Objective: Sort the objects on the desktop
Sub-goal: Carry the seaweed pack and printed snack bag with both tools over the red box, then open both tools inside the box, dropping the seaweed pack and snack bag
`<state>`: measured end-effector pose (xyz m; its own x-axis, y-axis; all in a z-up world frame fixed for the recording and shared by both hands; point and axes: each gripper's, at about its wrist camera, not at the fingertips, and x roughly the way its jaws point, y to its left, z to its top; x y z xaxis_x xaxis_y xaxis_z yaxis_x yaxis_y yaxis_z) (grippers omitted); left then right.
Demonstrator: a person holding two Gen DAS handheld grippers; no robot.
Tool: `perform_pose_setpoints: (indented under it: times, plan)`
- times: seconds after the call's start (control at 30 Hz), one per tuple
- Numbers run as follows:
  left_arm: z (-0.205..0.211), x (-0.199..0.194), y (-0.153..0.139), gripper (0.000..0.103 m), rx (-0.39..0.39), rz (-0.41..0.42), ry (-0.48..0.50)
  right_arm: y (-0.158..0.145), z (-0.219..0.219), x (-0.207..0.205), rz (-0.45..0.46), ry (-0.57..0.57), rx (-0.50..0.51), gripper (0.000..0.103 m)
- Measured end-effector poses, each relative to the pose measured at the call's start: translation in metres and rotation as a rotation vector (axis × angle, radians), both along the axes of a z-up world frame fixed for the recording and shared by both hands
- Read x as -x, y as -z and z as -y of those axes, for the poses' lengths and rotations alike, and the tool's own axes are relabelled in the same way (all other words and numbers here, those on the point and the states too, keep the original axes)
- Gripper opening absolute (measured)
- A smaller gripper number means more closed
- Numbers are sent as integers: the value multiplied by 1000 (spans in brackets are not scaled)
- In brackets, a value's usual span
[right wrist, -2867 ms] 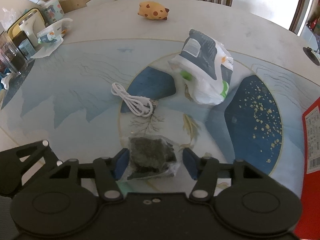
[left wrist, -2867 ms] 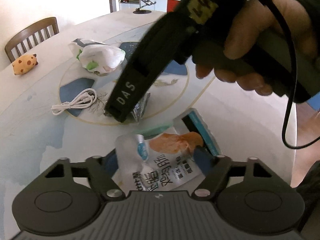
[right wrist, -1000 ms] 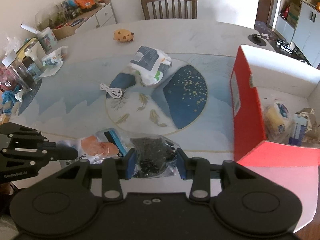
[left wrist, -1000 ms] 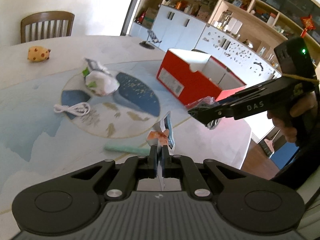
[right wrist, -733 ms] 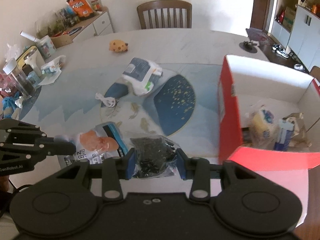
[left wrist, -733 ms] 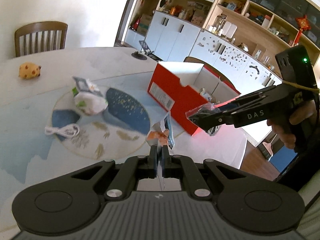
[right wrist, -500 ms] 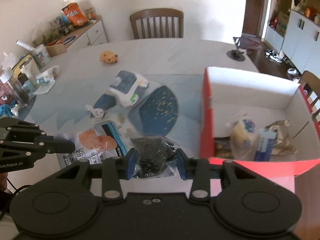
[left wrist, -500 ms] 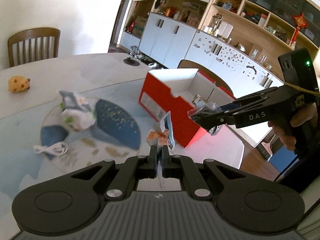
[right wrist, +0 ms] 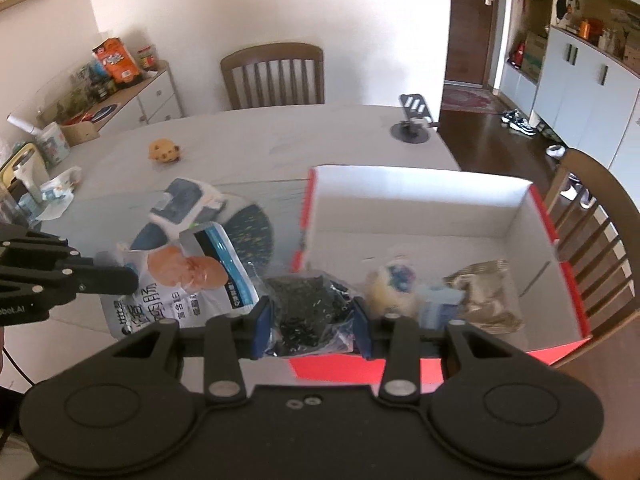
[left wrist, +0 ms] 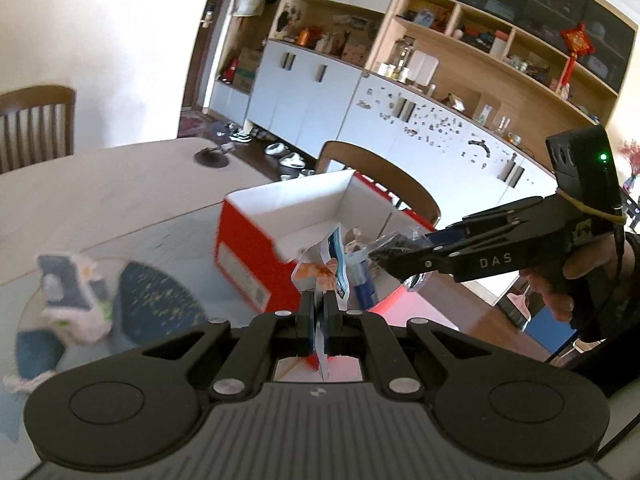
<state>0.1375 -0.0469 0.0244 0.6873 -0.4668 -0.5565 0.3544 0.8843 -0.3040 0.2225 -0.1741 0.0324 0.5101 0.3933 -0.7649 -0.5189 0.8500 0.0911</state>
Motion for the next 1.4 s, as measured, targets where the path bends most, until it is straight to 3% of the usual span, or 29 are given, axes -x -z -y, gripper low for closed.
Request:
perform_pose_setpoints:
  times: [0.4, 0.7, 0.93, 1.4]
  plan:
    - [60, -47, -3, 3, -64, -13, 64, -1, 61, -39, 34, 51, 27, 40]
    - [91, -94, 9, 3, -80, -108, 130, 5, 89, -82, 35, 78, 15, 40]
    - [111, -120, 27, 3, -109, -159, 167, 16, 89, -107, 19, 62, 27, 40]
    - [129, -152, 57, 3, -82, -262, 179, 46, 69, -164, -36, 37, 78, 40]
